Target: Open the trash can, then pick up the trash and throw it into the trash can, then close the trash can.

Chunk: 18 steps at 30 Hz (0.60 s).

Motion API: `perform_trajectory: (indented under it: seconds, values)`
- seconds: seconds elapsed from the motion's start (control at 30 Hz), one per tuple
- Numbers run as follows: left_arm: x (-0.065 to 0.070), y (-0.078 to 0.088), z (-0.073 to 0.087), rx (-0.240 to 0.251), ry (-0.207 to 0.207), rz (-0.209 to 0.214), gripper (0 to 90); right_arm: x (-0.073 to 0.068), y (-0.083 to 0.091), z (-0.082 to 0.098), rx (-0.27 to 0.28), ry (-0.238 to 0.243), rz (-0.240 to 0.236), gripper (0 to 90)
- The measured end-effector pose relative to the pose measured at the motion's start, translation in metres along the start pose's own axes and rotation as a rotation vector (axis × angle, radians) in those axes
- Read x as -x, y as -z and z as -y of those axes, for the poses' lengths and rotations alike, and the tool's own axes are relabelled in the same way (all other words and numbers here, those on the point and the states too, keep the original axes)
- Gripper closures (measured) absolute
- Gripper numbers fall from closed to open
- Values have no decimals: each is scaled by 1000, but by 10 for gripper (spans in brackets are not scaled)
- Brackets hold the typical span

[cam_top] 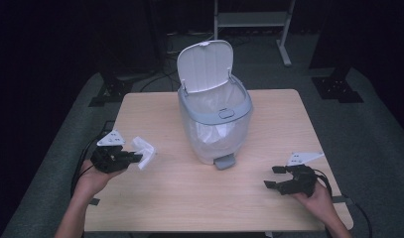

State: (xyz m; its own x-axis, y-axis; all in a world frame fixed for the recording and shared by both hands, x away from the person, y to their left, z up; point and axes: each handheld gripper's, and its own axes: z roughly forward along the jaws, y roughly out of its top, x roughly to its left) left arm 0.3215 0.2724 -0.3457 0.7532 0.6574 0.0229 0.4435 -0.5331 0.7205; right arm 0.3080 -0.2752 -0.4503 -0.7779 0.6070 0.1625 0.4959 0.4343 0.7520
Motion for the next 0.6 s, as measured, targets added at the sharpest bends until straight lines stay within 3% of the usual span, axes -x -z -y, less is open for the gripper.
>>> perform_trajectory:
  seconds: [0.6]
  values:
    - [10,19,-37,15,-74,39,841,0,-3,0,-8,-9,-2,290]
